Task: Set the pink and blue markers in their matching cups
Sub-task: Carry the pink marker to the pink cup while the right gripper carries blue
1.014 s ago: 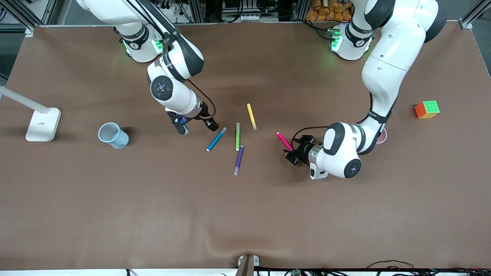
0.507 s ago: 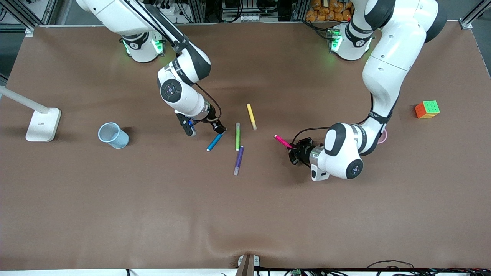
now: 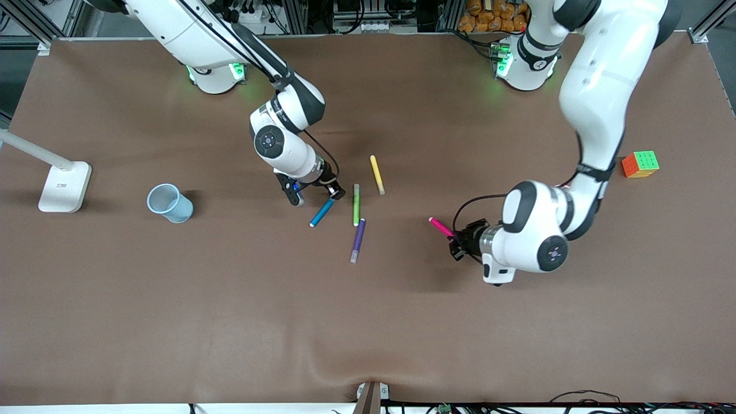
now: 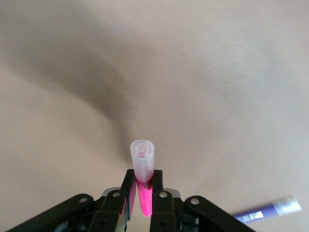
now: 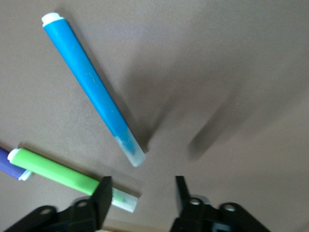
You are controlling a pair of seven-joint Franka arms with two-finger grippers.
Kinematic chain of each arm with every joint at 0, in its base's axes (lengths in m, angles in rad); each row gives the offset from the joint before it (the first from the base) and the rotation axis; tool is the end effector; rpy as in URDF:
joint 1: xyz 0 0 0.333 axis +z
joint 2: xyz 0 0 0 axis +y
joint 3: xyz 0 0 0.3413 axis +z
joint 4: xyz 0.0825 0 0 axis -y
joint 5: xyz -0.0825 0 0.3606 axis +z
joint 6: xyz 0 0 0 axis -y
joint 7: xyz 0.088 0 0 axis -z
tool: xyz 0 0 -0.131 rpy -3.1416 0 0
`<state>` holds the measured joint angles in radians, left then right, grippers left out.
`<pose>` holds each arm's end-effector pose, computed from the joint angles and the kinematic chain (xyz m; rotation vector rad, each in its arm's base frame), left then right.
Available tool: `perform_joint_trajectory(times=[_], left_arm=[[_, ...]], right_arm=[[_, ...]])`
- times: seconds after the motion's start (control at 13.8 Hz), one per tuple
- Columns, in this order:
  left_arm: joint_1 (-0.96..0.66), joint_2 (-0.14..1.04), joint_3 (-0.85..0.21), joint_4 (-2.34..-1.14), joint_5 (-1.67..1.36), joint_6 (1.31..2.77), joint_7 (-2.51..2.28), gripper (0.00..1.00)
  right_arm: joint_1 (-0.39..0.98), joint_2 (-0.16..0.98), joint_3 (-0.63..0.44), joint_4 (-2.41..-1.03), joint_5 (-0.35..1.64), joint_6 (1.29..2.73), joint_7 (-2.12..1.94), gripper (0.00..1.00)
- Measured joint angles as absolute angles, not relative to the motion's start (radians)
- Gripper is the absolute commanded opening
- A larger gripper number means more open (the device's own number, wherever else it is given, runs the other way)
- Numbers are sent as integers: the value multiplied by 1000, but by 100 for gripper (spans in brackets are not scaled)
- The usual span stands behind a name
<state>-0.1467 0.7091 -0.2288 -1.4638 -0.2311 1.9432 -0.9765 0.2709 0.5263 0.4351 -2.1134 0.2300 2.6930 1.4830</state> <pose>0.6421 -0.2460 0.2692 2.7365 1.0730 -0.5838 0.4545 0.3747 0.2098 -2.5151 1.4467 0.3612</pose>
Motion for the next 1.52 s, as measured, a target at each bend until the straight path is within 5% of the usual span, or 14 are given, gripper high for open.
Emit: perform_joint_trajectory(times=[0.22, 0.43, 1.09, 1.3, 1.52], left_arm=[[-94, 562, -221, -1463, -135, 1836, -844, 0], [34, 470, -216, -1467, -121, 1758, -604, 0], [332, 376, -208, -1500, -49, 1709, -106, 0], [339, 372, -213, -1546, -44, 1764, -110, 0], [331, 321, -228, -1723, -42, 1995, -151, 0]], right_arm=[[271, 549, 429, -2113, 224, 2722, 1483, 46], [271, 563, 426, -2113, 214, 2741, 1483, 28], [274, 575, 424, -2111, 209, 2763, 1483, 1], [274, 575, 424, -2107, 205, 2763, 1483, 0], [274, 560, 422, -2093, 198, 2703, 1483, 0]])
